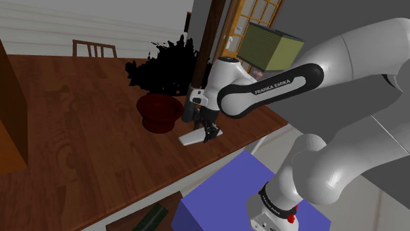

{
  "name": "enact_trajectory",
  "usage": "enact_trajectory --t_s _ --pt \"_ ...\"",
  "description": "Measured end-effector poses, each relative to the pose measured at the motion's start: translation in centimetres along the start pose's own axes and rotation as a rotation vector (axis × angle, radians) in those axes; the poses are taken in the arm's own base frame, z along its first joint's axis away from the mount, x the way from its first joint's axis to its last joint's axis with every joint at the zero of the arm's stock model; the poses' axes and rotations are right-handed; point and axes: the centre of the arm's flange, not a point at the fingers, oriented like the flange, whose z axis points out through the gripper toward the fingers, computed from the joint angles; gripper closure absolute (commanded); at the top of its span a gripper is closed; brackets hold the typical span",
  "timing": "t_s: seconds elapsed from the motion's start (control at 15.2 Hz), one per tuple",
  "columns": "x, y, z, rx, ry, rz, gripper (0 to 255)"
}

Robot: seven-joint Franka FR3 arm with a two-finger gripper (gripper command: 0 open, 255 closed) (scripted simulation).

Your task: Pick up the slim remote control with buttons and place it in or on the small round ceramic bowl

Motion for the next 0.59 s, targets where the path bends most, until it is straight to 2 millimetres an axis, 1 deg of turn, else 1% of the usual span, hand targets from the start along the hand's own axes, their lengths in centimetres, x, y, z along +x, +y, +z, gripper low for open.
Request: enact_trajectory --t_s 0.59 --pt "-0.1 0.0 -4.6 0.0 0.0 0.0 255"
